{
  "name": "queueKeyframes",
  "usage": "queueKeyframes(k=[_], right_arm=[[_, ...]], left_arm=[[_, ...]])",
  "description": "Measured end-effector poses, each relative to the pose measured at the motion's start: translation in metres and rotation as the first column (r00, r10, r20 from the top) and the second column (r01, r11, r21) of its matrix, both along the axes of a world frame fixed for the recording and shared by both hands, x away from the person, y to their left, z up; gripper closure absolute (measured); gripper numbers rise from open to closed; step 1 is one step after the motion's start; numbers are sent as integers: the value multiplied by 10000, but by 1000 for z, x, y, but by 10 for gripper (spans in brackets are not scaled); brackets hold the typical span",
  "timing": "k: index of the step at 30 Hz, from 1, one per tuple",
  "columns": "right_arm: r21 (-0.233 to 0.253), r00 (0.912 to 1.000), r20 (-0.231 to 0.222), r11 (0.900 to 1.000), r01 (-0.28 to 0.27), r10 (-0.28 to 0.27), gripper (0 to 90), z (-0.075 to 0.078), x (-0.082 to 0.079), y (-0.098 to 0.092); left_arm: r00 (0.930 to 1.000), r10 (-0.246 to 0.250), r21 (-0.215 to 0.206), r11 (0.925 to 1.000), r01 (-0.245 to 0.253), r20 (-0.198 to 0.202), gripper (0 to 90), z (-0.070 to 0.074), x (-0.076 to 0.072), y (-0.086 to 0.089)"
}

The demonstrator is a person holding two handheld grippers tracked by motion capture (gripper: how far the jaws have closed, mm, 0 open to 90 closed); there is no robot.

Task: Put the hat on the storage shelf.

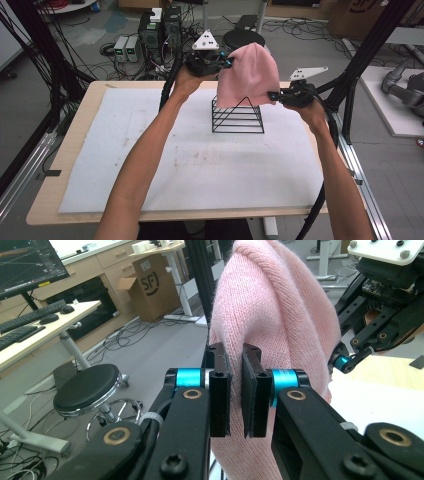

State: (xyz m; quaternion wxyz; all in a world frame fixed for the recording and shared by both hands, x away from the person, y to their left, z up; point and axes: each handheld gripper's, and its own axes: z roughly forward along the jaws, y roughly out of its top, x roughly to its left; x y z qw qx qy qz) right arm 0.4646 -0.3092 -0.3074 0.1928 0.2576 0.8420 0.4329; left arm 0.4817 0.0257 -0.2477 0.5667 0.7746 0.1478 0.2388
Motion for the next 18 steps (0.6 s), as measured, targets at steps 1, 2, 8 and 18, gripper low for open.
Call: queueKeyframes(k=[1, 2, 8, 18], right_arm=[[-68, 10000, -16, 10000, 10, -10, 838, -1, 0, 1], [-97, 10000, -71, 10000, 15, -16, 838, -2, 0, 2], [-114, 9992, -337, 9997, 201, -204, 838, -16, -2, -1], [120, 9991, -313, 9995, 306, -302, 838, -40, -6, -4]], left_arm=[[10000, 6, 9, 10000, -6, -33, 836, -1, 0, 0], [10000, 6, 42, 10000, -6, -53, 835, -2, 0, 1], [9999, -130, 115, 9998, 131, -96, 835, -8, -3, -2], [9990, -165, 391, 9991, 181, -408, 835, -28, -3, 0]])
